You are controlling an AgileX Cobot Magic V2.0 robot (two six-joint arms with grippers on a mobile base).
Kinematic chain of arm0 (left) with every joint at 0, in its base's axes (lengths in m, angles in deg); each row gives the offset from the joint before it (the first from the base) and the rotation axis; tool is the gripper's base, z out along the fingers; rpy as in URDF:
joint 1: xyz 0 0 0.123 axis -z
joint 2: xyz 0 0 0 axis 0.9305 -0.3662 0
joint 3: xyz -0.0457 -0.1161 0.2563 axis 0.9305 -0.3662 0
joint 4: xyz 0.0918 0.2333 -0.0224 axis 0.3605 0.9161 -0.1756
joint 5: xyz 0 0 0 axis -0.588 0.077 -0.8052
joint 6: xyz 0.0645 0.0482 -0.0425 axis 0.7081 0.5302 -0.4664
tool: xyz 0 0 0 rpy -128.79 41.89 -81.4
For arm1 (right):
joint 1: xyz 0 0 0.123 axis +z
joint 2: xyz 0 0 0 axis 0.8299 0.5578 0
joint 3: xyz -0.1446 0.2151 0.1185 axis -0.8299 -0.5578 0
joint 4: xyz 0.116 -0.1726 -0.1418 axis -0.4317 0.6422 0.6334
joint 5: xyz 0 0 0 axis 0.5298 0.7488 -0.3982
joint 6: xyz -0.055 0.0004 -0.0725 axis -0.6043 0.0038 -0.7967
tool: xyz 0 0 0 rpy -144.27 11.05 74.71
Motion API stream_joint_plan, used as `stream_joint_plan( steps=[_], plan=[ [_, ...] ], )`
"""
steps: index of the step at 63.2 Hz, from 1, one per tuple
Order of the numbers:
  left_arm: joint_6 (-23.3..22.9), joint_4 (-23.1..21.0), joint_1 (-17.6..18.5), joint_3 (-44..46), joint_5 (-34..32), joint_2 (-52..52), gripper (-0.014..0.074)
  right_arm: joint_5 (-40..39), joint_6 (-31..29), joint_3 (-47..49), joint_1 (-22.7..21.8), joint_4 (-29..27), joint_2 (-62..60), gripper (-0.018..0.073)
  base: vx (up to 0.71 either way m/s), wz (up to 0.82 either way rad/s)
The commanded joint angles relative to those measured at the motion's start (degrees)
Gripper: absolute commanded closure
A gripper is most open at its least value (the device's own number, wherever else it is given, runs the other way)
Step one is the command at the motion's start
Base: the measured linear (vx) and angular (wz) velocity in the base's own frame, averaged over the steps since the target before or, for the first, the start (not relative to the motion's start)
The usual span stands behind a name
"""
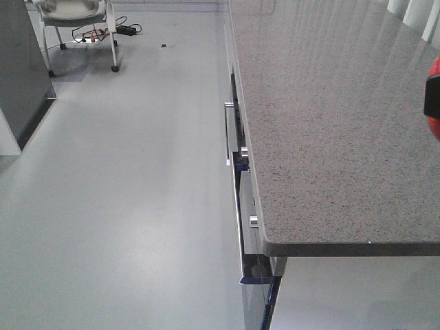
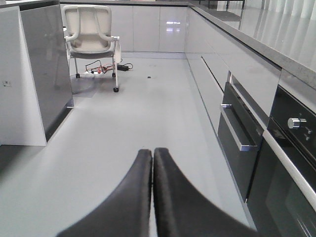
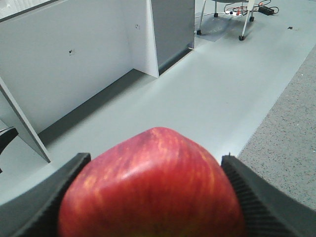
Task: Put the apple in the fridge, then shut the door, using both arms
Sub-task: 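Hold the apple in the right gripper while turning away from the counter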
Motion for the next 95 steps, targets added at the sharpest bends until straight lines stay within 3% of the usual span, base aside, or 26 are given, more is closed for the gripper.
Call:
stream_joint_plan(
  steps=[1, 55, 95],
  plan=[
    [-0.49, -0.52, 0.16, -1.48, -4.13, 0.91, 0.0603, -3.99, -0.44, 1.09, -0.19, -2.61, -0.08, 0.0563, 0.00, 0.00],
    [-0.49, -0.52, 0.16, -1.48, -4.13, 0.91, 0.0603, -3.99, -0.30, 1.09, -0.19, -2.61, -0.08, 0.0563, 0.00, 0.04],
    [-0.49, -0.52, 0.16, -1.48, -4.13, 0.91, 0.0603, -3.99, -0.30, 1.09, -0.19, -2.61, -0.08, 0.0563, 0.00, 0.61]
  ],
)
